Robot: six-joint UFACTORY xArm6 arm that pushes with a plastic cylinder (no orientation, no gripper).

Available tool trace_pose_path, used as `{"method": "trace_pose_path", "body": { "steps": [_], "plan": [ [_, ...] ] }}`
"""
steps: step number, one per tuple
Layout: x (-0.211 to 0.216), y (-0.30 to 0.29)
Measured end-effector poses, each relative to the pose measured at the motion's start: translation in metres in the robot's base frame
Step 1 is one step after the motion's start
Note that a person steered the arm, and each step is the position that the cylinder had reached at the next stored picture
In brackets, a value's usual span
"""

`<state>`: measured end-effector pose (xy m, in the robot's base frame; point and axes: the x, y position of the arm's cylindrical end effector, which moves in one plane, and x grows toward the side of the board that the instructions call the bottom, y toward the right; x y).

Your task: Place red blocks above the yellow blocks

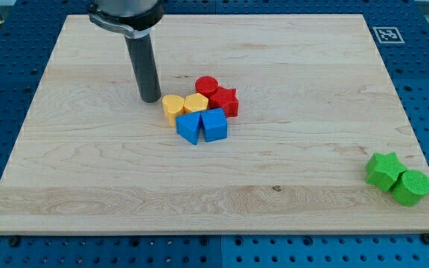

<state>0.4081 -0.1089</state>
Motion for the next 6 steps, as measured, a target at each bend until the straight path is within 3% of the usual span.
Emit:
{"method": "trace_pose_path", "body": {
  "steps": [3,6],
  "plan": [
    [-0.026,0.019],
    [-0.030,0.113]
  ]
}}
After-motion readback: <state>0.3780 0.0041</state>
